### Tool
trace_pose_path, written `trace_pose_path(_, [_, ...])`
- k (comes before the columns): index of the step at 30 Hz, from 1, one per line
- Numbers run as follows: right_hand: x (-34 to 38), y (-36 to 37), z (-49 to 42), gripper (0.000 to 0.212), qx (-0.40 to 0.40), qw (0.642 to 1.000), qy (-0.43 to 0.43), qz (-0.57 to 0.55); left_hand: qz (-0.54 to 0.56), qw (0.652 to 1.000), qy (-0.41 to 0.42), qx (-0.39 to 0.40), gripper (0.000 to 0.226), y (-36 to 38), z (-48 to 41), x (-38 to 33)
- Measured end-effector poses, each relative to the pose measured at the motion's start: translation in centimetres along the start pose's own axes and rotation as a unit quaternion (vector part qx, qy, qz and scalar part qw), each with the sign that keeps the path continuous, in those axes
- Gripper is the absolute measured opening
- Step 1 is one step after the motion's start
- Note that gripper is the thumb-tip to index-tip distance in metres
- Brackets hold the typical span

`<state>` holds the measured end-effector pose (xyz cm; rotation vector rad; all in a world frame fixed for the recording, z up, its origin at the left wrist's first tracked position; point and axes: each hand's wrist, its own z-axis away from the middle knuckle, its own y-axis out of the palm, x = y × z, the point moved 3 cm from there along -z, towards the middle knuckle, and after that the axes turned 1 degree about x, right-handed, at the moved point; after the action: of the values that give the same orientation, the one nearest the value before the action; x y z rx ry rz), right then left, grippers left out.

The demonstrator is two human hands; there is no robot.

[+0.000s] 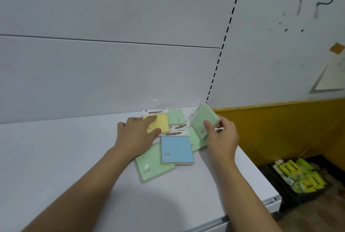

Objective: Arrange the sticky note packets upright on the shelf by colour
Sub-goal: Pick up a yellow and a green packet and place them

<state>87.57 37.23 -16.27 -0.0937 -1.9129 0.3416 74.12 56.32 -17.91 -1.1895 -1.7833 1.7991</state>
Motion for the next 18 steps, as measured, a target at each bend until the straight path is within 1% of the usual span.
trace_pose_path(2, [-0.1, -0.4, -0.1, 0.008, -0.035, 0.996, 0.002, -0.087, 0.028, 1.000, -0.013, 0.001, 0.046, -0.1, -0.1, 0.0])
trace_pose_path(4, [0.1, -0.6, -0.1, 0.013, -0.036, 0.985, 0.008, -0.170, 0.076, 0.997, -0.029, 0.001, 0.042, -0.3, -0.1, -0.1])
trace_pose_path(5, [0.3, -0.4, 0.0, 0.015, -0.022, 0.983, 0.009, -0.183, 0.110, 0.993, -0.037, 0.000, 0.043, -0.4, -0.2, 0.0])
trace_pose_path(7, [0.6, 0.0, 0.4, 0.014, 0.012, 0.990, -0.001, -0.142, 0.209, 0.977, -0.047, -0.007, 0.053, -0.6, -0.1, 0.0])
trace_pose_path(8, [0.6, 0.4, 0.5, 0.013, 0.030, 0.994, -0.005, -0.107, 0.273, 0.961, -0.050, -0.013, 0.060, -0.7, -0.1, 0.0])
trace_pose_path(10, [0.5, 0.9, 0.8, 0.013, 0.059, 0.996, -0.001, -0.063, 0.394, 0.917, -0.060, -0.019, 0.074, -1.1, 0.1, 0.2])
trace_pose_path(12, [0.3, 1.0, 0.8, 0.013, 0.067, 0.996, 0.009, -0.055, 0.465, 0.881, -0.085, -0.020, 0.081, -1.2, 0.3, 0.7])
trace_pose_path(13, [0.2, 0.9, 0.7, 0.012, 0.064, 0.997, 0.009, -0.045, 0.481, 0.871, -0.096, -0.019, 0.078, -1.2, 0.2, 1.0])
trace_pose_path(16, [0.4, 0.2, 0.7, 0.010, 0.058, 0.998, -0.006, -0.009, 0.494, 0.864, -0.096, -0.026, 0.043, -1.4, 0.3, 1.5])
trace_pose_path(18, [0.4, -0.1, 0.6, 0.020, 0.080, 0.997, -0.001, -0.003, 0.483, 0.870, -0.088, -0.040, 0.023, -1.9, 0.5, 1.5])
